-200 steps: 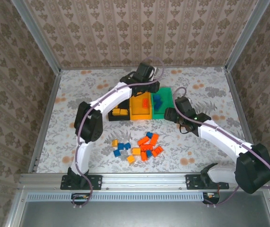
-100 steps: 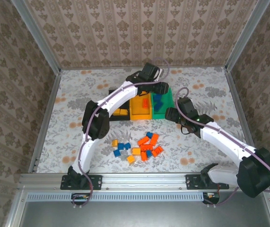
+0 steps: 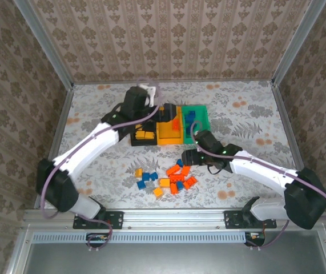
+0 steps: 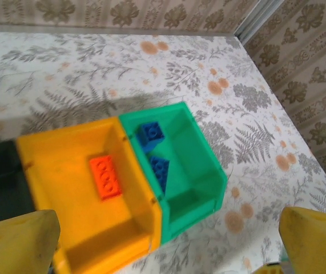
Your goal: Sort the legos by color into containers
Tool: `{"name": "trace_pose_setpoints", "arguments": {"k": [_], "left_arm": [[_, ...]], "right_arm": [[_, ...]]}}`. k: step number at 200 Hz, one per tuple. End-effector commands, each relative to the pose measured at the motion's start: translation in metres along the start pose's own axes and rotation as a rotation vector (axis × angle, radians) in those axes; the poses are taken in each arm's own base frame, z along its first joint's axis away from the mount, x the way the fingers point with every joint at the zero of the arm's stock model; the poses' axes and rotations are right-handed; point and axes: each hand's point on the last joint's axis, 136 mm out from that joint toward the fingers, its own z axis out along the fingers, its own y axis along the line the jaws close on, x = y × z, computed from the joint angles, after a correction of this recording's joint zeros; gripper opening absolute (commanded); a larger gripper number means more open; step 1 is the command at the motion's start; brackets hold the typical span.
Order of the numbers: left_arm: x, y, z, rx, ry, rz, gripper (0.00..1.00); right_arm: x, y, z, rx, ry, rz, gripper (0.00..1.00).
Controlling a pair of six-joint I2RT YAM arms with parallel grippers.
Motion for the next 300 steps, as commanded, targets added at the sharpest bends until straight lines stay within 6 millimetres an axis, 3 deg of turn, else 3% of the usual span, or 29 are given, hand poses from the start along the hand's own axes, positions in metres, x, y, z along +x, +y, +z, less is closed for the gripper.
{"name": "trace_pose_setpoints", "arguments": {"k": [1, 37, 80, 109, 174, 211, 233, 259, 300], "left_arm": [[0.034, 0.02, -0.019, -0.071, 0.015, -0.015, 1.0], [0.075, 0.046, -0.055, -0.138, 0.009, -0.032, 1.0], [0.101, 0.066, -0.068, -0.194, 0.028, -0.053, 1.0], [0.105, 0.071, -0.072, -0.213, 0.026, -0.054, 1.0], [0.11, 0.078, -0.072, -0.22, 0.028, -0.07, 1.0], [0.11, 0.08, -0.072, -0.219, 0.026, -0.075, 1.0], [0.109, 0.08, -0.073, -0.22, 0.019, -0.079, 1.0], [0.111, 0.082, -0.074, -0.222, 0.02, -0.086, 1.0], [0.113, 0.086, -0.078, -0.234, 0.016, -0.091, 1.0]], "right_arm": [[0.031, -0.002, 0.011, 0.047, 0.095, -0.041, 0.8], [0.041, 0.004, 0.028, 0.088, 0.113, -0.067, 0.8], [0.039, -0.005, 0.044, 0.171, 0.112, -0.062, 0.79], [0.037, -0.009, 0.051, 0.205, 0.11, -0.054, 0.78], [0.038, -0.066, 0.026, 0.4, 0.094, 0.016, 0.69], [0.014, -0.043, 0.01, 0.265, -0.019, 0.109, 0.77], [-0.001, -0.04, 0.006, 0.243, -0.081, 0.189, 0.79], [-0.009, -0.043, 0.014, 0.246, -0.095, 0.233, 0.79], [0.007, -0.053, 0.048, 0.286, 0.017, 0.248, 0.72]]}}
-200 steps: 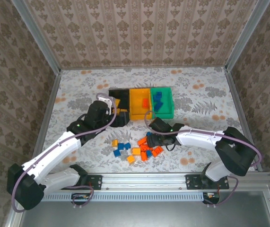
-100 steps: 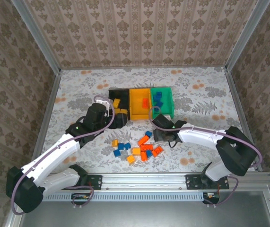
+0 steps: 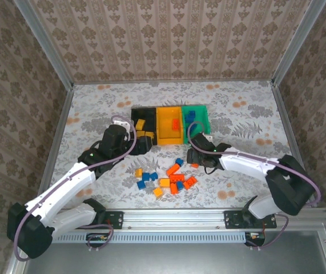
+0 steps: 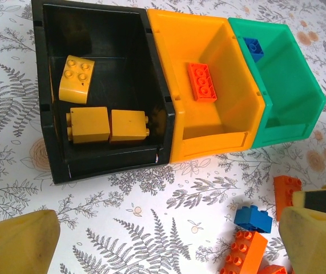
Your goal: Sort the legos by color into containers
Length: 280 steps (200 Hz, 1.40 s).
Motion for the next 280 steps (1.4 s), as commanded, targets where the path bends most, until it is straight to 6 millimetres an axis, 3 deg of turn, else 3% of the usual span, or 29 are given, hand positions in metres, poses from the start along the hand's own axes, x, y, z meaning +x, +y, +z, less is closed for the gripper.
{"name": "trace_pose_setpoints", "arguments": {"k": [1, 19, 67, 93, 116, 148, 171, 206, 226, 247, 280], "left_arm": [[0.005, 0.007, -0.004, -0.017, 0.0, -0.02, 1.0], [0.005, 0.01, -0.004, -0.026, -0.011, -0.028, 1.0], [0.006, 0.013, -0.003, -0.031, -0.006, -0.037, 1.0], [0.007, 0.018, -0.002, -0.029, -0.003, -0.065, 1.0], [0.006, 0.023, -0.002, -0.026, 0.0, -0.1, 1.0], [0.007, 0.028, -0.003, -0.024, -0.005, -0.113, 1.0], [0.008, 0.031, -0.006, -0.026, -0.016, -0.118, 1.0], [0.01, 0.033, -0.013, -0.023, -0.017, -0.131, 1.0], [0.014, 0.036, -0.016, -0.021, 0.004, -0.149, 0.99], [0.022, 0.043, -0.016, -0.047, 0.052, -0.158, 0.97], [0.046, 0.056, -0.007, -0.102, 0.156, -0.168, 0.91]], "right_arm": [[0.002, 0.003, 0.012, 0.008, 0.035, 0.025, 0.71], [0.007, -0.004, 0.021, 0.04, 0.06, 0.02, 0.66], [0.021, -0.032, 0.029, 0.104, 0.109, 0.009, 0.41], [0.012, -0.038, 0.018, 0.086, 0.08, -0.013, 0.29], [-0.009, -0.034, -0.007, 0.038, 0.015, -0.052, 0.24], [-0.056, 0.001, -0.056, -0.106, -0.11, -0.106, 0.22], [-0.088, 0.045, -0.073, -0.22, -0.152, -0.15, 0.24], [-0.122, 0.104, -0.047, -0.248, -0.149, -0.214, 0.25], [-0.14, 0.127, -0.028, -0.245, -0.146, -0.225, 0.26], [-0.154, 0.141, -0.009, -0.221, -0.139, -0.223, 0.27], [-0.169, 0.143, 0.02, -0.11, -0.132, -0.207, 0.3]]}}
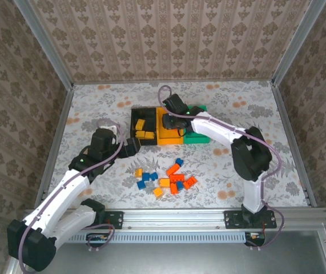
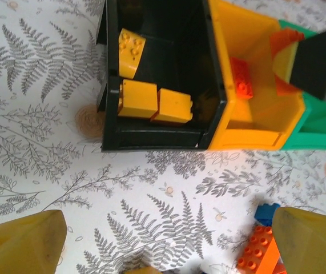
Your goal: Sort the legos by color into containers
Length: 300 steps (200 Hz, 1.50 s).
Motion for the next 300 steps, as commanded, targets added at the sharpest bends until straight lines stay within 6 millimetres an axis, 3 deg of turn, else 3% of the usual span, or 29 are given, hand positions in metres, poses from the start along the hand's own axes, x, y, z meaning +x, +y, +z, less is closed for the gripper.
{"name": "trace_pose_setpoints", "arguments": {"k": [1, 46, 62, 83, 131, 165, 252, 280, 300], "left_arm": [[0.026, 0.015, 0.007, -0.052, 0.117, -0.015, 0.91], [0.051, 0.022, 0.024, -0.072, 0.244, -0.008, 0.86], [0.058, 0.019, 0.028, -0.071, 0.283, 0.017, 0.87], [0.071, 0.013, 0.032, -0.097, 0.347, 0.092, 0.86], [0.108, 0.01, 0.054, -0.14, 0.472, 0.156, 0.7], [0.121, 0.025, 0.065, -0.23, 0.511, 0.186, 0.58], [0.135, 0.034, 0.056, -0.26, 0.533, 0.178, 0.27], [0.121, 0.026, 0.05, -0.241, 0.483, 0.173, 0.21], [0.096, 0.014, 0.042, -0.223, 0.419, 0.182, 0.18]], "right_arm": [[-0.008, -0.01, 0.011, 0.092, 0.009, -0.007, 0.3], [-0.013, -0.011, 0.03, 0.126, 0.034, 0.02, 0.46], [-0.02, -0.007, 0.022, 0.103, 0.006, 0.024, 0.58], [-0.028, -0.003, 0.006, 0.067, -0.042, 0.033, 0.66], [-0.013, -0.012, -0.021, 0.029, -0.073, 0.051, 0.68], [-0.003, -0.017, -0.033, 0.016, -0.086, 0.048, 0.68], [0.005, -0.033, -0.043, 0.037, -0.105, 0.067, 0.68], [0.006, -0.036, -0.047, 0.04, -0.114, 0.077, 0.68], [0.006, -0.04, -0.054, 0.042, -0.124, 0.091, 0.68]]}}
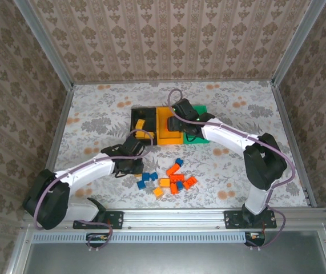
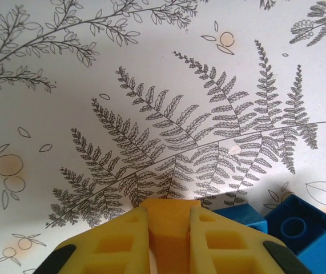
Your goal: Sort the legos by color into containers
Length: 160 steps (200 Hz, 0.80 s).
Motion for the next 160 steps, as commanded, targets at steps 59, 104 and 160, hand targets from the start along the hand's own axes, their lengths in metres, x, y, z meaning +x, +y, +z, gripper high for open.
{"name": "trace_pose_setpoints", "arguments": {"k": [59, 104, 160], "left_arm": [[-0.123, -0.005, -0.084, 0.016, -0.312, -0.023, 0.17], [-0.202, -0.013, -0.076, -0.027, -0.379, -0.003, 0.15], [-0.249, -0.006, -0.022, -0.113, -0.312, -0.015, 0.13]], "right_arm": [[0.005, -0.025, -0.04, -0.004, -0.063, 0.082, 0.68], [0.022, -0.04, -0.054, 0.008, -0.049, 0.089, 0.68], [0.052, -0.051, -0.076, -0.027, -0.017, 0.078, 0.69]]}}
